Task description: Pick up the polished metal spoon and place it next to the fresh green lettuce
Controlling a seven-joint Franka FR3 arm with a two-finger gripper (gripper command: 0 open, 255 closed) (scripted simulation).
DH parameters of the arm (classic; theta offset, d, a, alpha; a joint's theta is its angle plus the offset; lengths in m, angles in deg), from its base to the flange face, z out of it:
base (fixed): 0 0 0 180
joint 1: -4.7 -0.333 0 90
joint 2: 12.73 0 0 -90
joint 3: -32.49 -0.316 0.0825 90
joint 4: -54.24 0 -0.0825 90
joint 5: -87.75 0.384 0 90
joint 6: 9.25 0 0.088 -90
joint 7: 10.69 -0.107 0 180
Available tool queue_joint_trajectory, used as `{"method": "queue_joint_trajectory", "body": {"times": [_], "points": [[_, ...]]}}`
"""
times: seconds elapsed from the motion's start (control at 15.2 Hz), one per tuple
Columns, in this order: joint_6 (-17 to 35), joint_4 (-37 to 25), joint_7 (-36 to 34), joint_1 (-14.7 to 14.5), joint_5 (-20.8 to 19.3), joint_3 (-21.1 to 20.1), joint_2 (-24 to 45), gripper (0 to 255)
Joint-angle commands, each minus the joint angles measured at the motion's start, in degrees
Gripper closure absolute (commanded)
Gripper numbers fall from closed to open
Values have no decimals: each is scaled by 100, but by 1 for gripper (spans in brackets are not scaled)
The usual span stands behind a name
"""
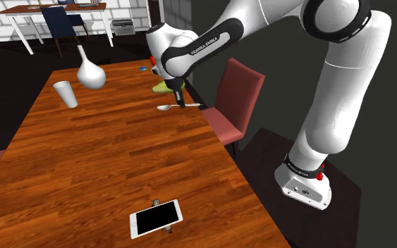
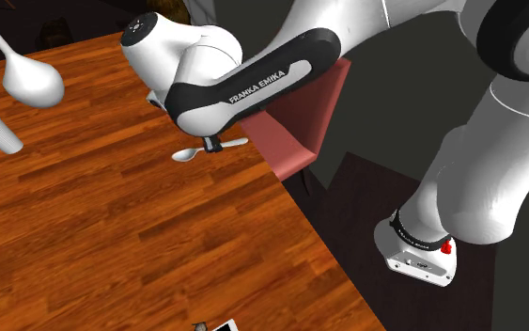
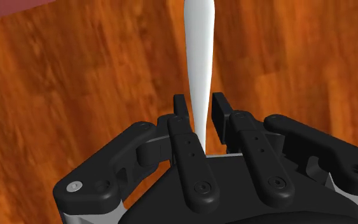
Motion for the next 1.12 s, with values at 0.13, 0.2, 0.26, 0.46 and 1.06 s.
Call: {"method": "queue_joint_trajectory", "body": {"times": [0.13, 0.2, 0.26, 0.46, 1.06], "points": [[-58, -550, 454, 244, -84, 208, 394, 255], [-72, -694, 563, 303, -99, 255, 499, 255], [-89, -846, 670, 361, -113, 300, 609, 255], [-163, -1349, 992, 532, -141, 426, 965, 255], [-449, -2887, 1744, 924, -150, 671, 2040, 255]]}}
